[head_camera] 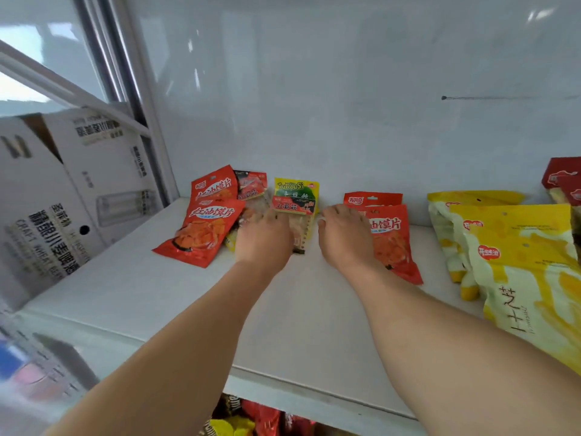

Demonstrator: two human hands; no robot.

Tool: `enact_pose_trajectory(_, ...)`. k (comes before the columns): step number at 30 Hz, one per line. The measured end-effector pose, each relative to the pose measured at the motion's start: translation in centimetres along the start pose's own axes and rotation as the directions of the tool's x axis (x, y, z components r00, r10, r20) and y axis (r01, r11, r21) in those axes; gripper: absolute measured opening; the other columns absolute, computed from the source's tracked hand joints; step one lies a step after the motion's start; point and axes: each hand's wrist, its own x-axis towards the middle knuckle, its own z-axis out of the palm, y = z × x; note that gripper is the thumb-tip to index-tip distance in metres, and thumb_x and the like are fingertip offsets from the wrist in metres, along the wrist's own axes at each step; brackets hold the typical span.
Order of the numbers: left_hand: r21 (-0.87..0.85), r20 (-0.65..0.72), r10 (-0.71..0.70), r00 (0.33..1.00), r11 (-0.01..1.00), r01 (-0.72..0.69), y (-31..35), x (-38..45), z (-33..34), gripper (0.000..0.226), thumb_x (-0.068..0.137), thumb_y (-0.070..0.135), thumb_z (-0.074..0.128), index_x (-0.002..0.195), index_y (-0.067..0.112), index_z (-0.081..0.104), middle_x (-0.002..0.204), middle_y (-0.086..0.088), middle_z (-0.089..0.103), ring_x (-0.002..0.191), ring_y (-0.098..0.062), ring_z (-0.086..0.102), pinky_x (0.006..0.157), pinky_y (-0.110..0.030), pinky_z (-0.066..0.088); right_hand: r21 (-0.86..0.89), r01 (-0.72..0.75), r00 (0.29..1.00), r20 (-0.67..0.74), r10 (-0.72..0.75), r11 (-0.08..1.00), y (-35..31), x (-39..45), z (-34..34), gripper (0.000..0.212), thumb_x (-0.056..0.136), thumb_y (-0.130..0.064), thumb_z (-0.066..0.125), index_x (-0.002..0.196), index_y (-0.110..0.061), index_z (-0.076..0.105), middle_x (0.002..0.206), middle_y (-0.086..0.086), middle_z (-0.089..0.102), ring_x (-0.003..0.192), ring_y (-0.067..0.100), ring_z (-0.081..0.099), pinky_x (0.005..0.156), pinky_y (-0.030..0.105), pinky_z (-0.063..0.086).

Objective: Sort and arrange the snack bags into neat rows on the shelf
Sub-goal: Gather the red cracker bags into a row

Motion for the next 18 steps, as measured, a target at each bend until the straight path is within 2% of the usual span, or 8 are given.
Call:
enact_pose_trajectory(4, 0.047, -0.018, -0.019, 1.000, 0.999, 0.020, -5.5, -0.3, -0.3, 0.024, 0.100, 0.022, 0.045, 0.118, 0.014, 0.060, 0.113, -0.005, 0.063, 0.105, -0.026, 0.059, 0.068, -0.035, 0.044, 0.049, 0.054, 0.998, 0.038, -0.056, 0.997, -4.9, 1.0, 0.9, 0.031, 0.096, -0.019, 0.052, 0.126, -0.011, 0.057, 0.126, 0.011, 0.058, 0.117, 0.033, 0.051, 0.091, 0.040, 0.039)
enact_pose_trajectory(7, -0.028, 0.003, -0.097, 0.995, 0.995, 0.097, -9.9, 0.0, -0.3, 0.030, 0.102, 0.029, 0.042, 0.123, 0.016, 0.059, 0.118, -0.006, 0.061, 0.110, -0.027, 0.058, 0.077, -0.038, 0.048, 0.082, 0.070, 0.997, 0.037, -0.073, 0.994, -8.6, 2.1, 2.0, 0.036, 0.096, -0.014, 0.049, 0.131, -0.011, 0.056, 0.127, 0.011, 0.060, 0.116, 0.033, 0.054, 0.092, 0.039, 0.041)
enact_pose_trajectory(10, -0.185, 0.097, -0.238, 0.966, 0.950, 0.253, -14.1, 0.8, 0.4, 0.047, 0.101, 0.046, 0.041, 0.135, 0.015, 0.051, 0.132, -0.008, 0.055, 0.121, -0.029, 0.051, 0.090, -0.041, 0.047, 0.132, 0.058, 0.997, 0.043, -0.064, 0.990, -11.8, 3.4, 3.1, 0.031, 0.097, -0.017, 0.045, 0.123, -0.012, 0.061, 0.121, 0.010, 0.063, 0.111, 0.033, 0.056, 0.088, 0.038, 0.043)
enact_pose_trajectory(13, -0.308, 0.232, -0.322, 0.918, 0.871, 0.383, -17.6, 2.3, 1.7, 0.072, 0.092, 0.066, 0.045, 0.138, 0.010, 0.048, 0.135, -0.014, 0.053, 0.127, -0.035, 0.046, 0.100, -0.046, 0.041, 0.197, 0.049, 0.998, 0.027, -0.055, 0.979, -14.4, 5.0, 3.8, 0.027, 0.101, -0.025, 0.042, 0.113, -0.012, 0.063, 0.111, 0.009, 0.064, 0.101, 0.031, 0.058, 0.080, 0.038, 0.047)
enact_pose_trajectory(15, -0.340, 0.312, -0.323, 0.894, 0.840, 0.423, -19.3, 3.1, 2.6, 0.085, 0.084, 0.077, 0.046, 0.136, 0.010, 0.048, 0.134, -0.015, 0.054, 0.127, -0.037, 0.046, 0.102, -0.047, 0.041, 0.238, 0.010, 0.999, 0.027, -0.017, 0.971, -15.8, 5.9, 4.1, 0.029, 0.103, -0.027, 0.040, 0.114, -0.011, 0.062, 0.108, 0.010, 0.064, 0.099, 0.031, 0.060, 0.081, 0.041, 0.049)
enact_pose_trajectory(18, -0.396, 0.420, -0.258, 0.870, 0.811, 0.432, -20.9, 3.9, 4.1, 0.090, 0.073, 0.084, 0.053, 0.134, 0.019, 0.048, 0.131, -0.008, 0.058, 0.124, -0.033, 0.050, 0.102, -0.046, 0.043, 0.301, -0.054, 0.999, 0.022, 0.049, 0.952, -17.6, 7.1, 4.7, 0.031, 0.103, -0.028, 0.040, 0.117, -0.012, 0.063, 0.110, 0.009, 0.066, 0.100, 0.029, 0.062, 0.082, 0.040, 0.051)
